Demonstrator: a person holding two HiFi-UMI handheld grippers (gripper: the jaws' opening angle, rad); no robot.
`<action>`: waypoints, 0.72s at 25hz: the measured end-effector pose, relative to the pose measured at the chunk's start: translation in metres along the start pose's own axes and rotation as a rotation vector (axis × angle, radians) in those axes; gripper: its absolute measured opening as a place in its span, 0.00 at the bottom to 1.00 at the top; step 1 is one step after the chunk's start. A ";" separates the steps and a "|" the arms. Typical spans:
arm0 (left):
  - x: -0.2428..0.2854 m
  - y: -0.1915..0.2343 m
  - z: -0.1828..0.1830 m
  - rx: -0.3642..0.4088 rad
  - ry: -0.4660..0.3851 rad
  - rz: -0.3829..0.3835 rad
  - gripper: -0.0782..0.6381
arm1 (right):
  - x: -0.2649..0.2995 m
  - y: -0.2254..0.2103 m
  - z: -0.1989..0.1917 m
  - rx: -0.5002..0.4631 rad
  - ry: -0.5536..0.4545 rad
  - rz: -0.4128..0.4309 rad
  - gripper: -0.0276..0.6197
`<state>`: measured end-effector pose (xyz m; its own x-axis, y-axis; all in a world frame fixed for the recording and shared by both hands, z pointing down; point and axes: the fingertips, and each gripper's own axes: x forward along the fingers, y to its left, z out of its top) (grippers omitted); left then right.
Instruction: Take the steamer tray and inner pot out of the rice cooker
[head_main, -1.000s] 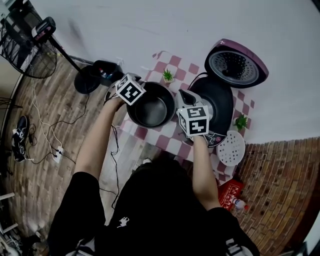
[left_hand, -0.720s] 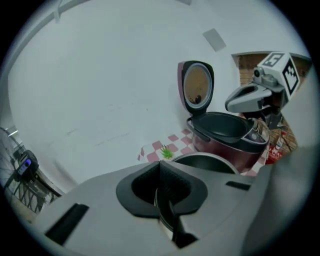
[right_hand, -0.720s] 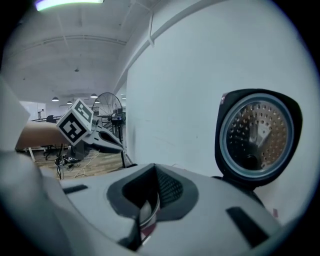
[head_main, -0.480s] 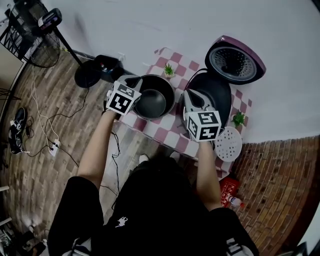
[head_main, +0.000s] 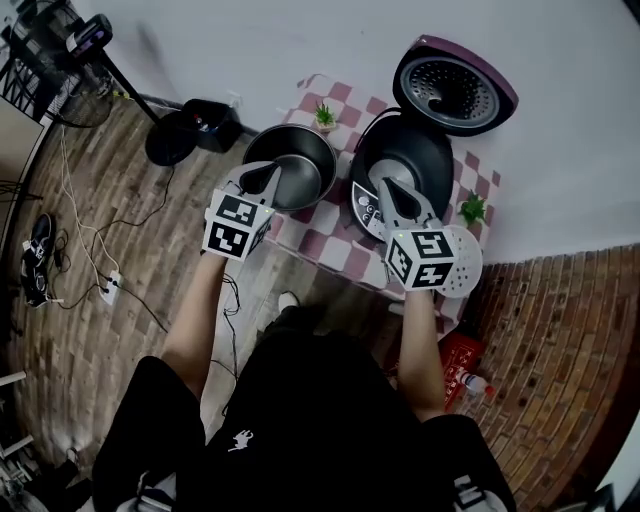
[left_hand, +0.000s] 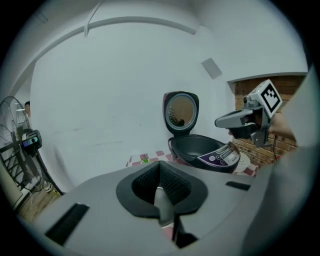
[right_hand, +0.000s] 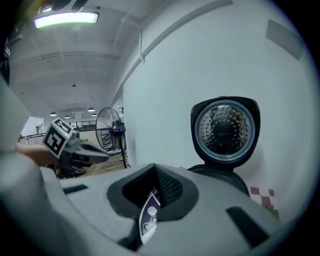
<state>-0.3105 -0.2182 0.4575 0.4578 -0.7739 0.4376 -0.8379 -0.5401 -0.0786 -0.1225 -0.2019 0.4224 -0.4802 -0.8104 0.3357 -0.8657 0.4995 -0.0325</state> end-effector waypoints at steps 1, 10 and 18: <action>-0.004 -0.009 0.002 0.002 -0.011 0.007 0.11 | -0.009 -0.001 -0.001 0.006 -0.011 0.000 0.05; -0.034 -0.098 0.020 -0.021 -0.099 0.023 0.11 | -0.105 -0.030 -0.024 0.061 -0.086 -0.076 0.05; -0.066 -0.155 0.022 -0.057 -0.134 0.081 0.11 | -0.194 -0.043 -0.057 0.064 -0.104 -0.129 0.05</action>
<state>-0.2045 -0.0903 0.4211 0.4204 -0.8534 0.3082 -0.8875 -0.4574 -0.0559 0.0160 -0.0487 0.4126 -0.3737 -0.8955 0.2419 -0.9267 0.3715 -0.0561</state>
